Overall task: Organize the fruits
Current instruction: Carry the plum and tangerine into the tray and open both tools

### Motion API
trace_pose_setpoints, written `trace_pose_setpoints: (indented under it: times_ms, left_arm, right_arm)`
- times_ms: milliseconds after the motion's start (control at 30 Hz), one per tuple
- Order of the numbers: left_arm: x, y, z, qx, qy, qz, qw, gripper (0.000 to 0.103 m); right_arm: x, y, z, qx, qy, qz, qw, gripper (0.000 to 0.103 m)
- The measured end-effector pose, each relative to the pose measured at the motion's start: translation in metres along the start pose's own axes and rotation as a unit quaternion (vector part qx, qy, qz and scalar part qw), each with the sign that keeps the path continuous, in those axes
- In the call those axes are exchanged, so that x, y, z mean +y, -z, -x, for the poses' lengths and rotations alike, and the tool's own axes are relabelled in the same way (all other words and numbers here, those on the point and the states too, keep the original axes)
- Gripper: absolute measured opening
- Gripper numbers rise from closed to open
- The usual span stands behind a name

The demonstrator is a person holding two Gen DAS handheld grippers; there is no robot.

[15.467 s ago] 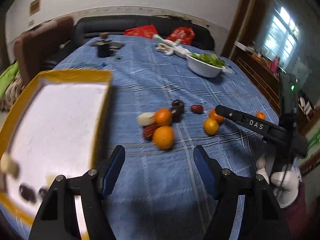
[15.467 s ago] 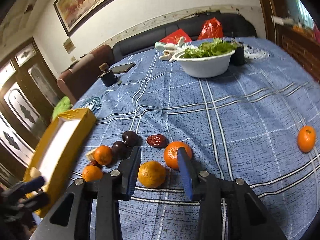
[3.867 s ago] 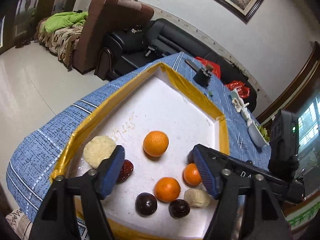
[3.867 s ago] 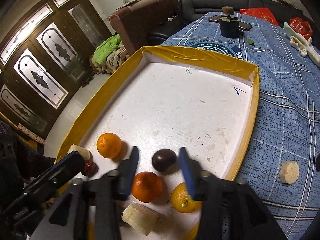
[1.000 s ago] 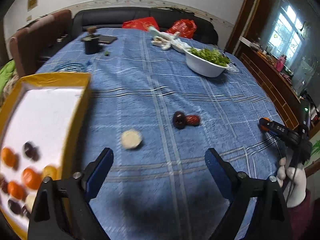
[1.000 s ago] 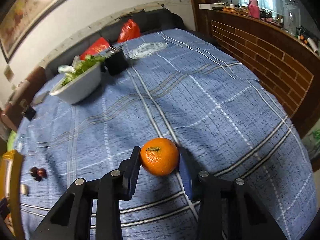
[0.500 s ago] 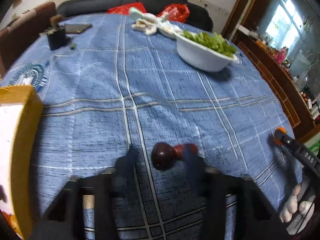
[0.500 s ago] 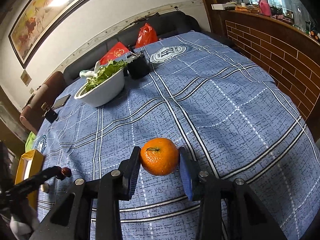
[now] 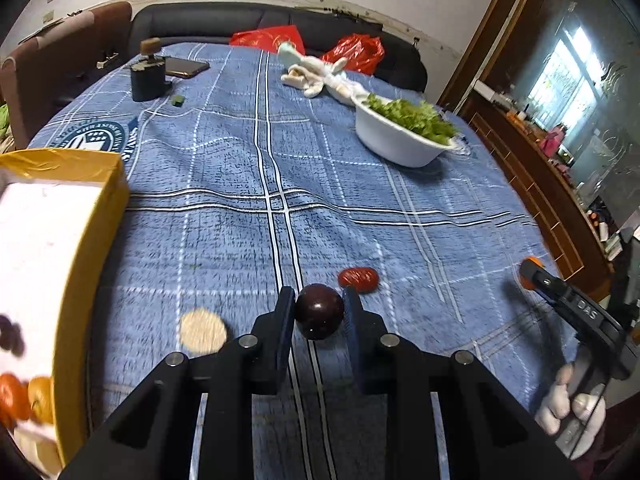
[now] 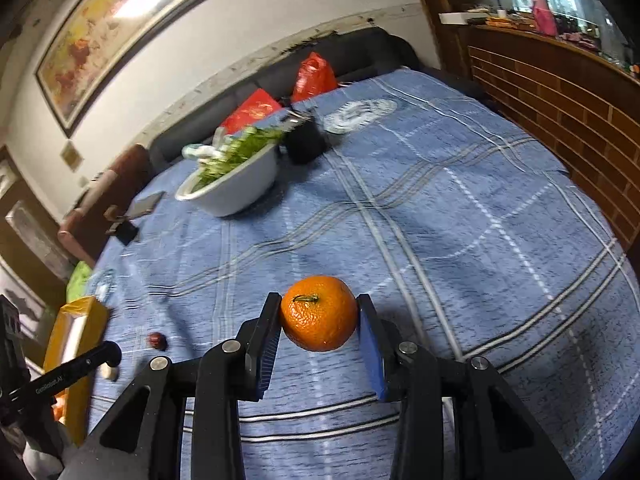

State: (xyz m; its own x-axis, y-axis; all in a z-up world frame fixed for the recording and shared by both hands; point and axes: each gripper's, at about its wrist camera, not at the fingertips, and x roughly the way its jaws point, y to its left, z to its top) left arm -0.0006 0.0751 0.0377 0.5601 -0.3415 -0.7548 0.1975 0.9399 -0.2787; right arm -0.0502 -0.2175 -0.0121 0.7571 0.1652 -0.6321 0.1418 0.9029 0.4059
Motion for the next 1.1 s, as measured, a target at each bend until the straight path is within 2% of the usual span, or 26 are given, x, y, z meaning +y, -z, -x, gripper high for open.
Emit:
trace_pose_setpoints:
  times_ms: [100,400,667,867,1100]
  left_arm:
    - [-0.002,0.007,0.017,-0.013,-0.001,0.000,0.9999,0.023]
    - [-0.008,0.025,0.049,-0.047,-0.052,-0.015,0.9974,0.023]
    - [-0.001,0.038,0.079,-0.076,-0.084,-0.022,0.9933,0.023]
    - [0.012,0.045,0.102,-0.097,-0.101,-0.018,0.9900,0.024]
    - [0.033,0.051,0.120,-0.104,-0.101,0.000,0.9894,0.024]
  right_arm:
    - [0.006,0.002,0.004,-0.004,-0.018,0.008,1.000,0.040]
    - [0.006,0.003,-0.001,-0.001,-0.008,0.006,1.000,0.040]
    - [0.002,0.007,-0.008,0.013,0.011,0.005,1.000,0.040]
    - [0.001,0.011,-0.012,0.012,0.049,0.009,0.999,0.040]
    - [0.020,0.017,-0.008,-0.003,0.104,0.062,0.993,0.040]
